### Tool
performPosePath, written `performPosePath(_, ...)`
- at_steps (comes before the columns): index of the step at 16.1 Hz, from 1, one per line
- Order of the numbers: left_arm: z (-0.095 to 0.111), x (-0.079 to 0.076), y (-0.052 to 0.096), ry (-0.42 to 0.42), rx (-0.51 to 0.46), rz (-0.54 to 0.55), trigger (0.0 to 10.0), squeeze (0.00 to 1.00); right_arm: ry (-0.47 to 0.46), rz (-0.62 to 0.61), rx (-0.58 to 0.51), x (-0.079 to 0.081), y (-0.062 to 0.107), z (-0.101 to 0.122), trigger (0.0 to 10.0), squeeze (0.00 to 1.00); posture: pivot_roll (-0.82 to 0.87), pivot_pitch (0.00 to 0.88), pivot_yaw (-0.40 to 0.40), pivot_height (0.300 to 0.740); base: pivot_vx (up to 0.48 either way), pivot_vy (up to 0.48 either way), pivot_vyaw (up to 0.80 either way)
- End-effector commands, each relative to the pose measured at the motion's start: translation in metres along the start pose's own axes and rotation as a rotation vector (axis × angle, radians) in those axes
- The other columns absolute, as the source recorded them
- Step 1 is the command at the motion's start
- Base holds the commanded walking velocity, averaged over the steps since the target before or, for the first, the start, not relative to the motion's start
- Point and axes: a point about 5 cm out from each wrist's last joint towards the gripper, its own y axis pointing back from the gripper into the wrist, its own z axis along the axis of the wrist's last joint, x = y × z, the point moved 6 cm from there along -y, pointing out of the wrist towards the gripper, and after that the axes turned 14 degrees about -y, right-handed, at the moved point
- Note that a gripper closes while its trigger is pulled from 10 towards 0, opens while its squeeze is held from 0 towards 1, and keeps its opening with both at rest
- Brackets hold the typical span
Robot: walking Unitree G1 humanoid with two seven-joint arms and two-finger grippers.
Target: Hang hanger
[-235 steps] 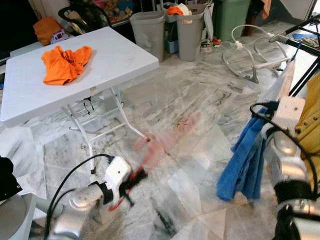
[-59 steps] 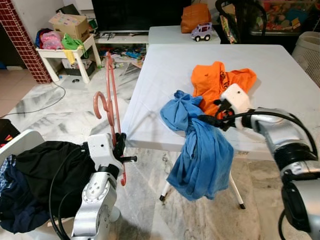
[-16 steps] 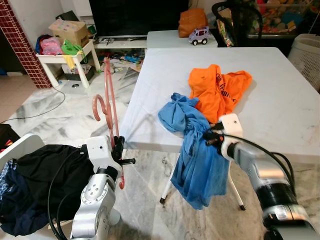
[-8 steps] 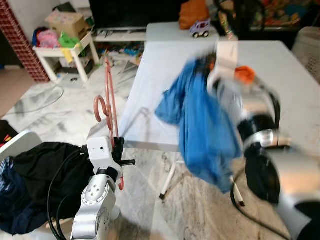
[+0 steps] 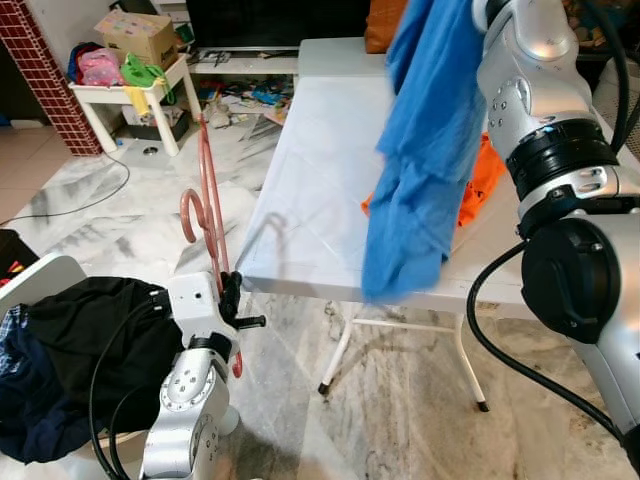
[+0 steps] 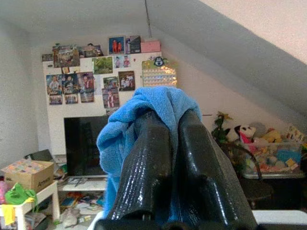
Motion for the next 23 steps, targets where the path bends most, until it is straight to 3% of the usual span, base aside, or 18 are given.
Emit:
performPosePath(1,0.005,-0.002,0.000,0.007,-0.020,0.015,10.0,0.00,0.031,0.011,0.012,0.003,0.002,-0.008,0.0,0.00,-0.01,0.000,0.003,0.740,0.000,0.000,0.00)
performPosePath(2,0.005,-0.003,0.000,0.008,-0.021,0.014,10.0,0.00,0.080,0.058,0.093,0.005,0.013,-0.038,0.0,0.00,-0.01,0.000,0.001,0.740,0.000,0.000,0.00)
performPosePath(3,0.005,-0.004,0.000,0.010,-0.022,0.012,10.0,0.00,0.151,0.133,0.187,0.011,0.025,-0.068,5.5,0.00,-0.01,0.000,0.001,0.740,0.000,0.000,0.00)
performPosePath(4,0.005,-0.004,0.000,0.011,-0.022,0.010,10.0,0.00,0.218,0.228,0.304,0.016,0.042,-0.103,10.0,0.00,-0.01,0.000,0.001,0.740,0.000,0.000,0.00)
performPosePath(5,0.004,-0.004,-0.001,0.012,-0.022,0.009,10.0,0.00,0.198,0.275,0.379,0.017,0.055,-0.123,10.0,0.10,-0.01,0.000,0.004,0.740,0.000,0.000,0.00)
performPosePath(6,0.004,-0.005,-0.002,0.013,-0.021,0.004,10.0,0.00,0.136,0.315,0.496,0.013,0.075,-0.151,10.0,1.00,-0.01,0.000,0.007,0.740,0.000,0.000,0.00)
performPosePath(7,0.004,-0.005,-0.002,0.013,-0.021,0.003,10.0,0.00,0.128,0.324,0.518,0.012,0.080,-0.157,10.0,1.00,-0.01,0.000,0.009,0.740,0.000,0.000,0.00)
performPosePath(9,0.002,-0.005,-0.003,0.011,-0.012,-0.006,10.0,0.00,0.211,0.363,0.596,-0.004,0.100,-0.178,10.0,1.00,-0.02,0.000,0.024,0.740,0.000,0.000,0.00)
performPosePath(14,-0.003,-0.004,-0.004,0.017,0.013,-0.026,10.0,0.00,0.176,0.393,0.693,-0.029,0.121,-0.193,10.0,1.00,-0.03,0.000,0.040,0.740,0.000,0.000,0.00)
performPosePath(15,-0.004,-0.004,-0.004,0.014,0.018,-0.028,10.0,0.00,0.147,0.379,0.688,-0.033,0.122,-0.192,10.0,1.00,-0.03,0.000,0.043,0.740,0.000,0.000,0.00)
performPosePath(19,-0.009,0.001,-0.001,-0.009,0.037,-0.039,10.0,0.00,0.033,0.196,0.583,-0.074,0.126,-0.180,10.0,1.00,-0.05,0.000,0.062,0.740,0.000,0.000,0.00)
performPosePath(22,-0.010,0.001,0.001,-0.033,0.035,-0.064,10.0,0.00,-0.027,0.090,0.531,-0.095,0.147,-0.179,10.0,1.00,-0.06,0.000,0.067,0.740,0.000,0.000,0.00)
performPosePath(23,-0.010,-0.001,0.003,-0.044,0.032,-0.079,10.0,0.00,-0.005,0.082,0.523,-0.099,0.155,-0.180,10.0,1.00,-0.06,0.000,0.068,0.740,0.000,0.000,0.00)
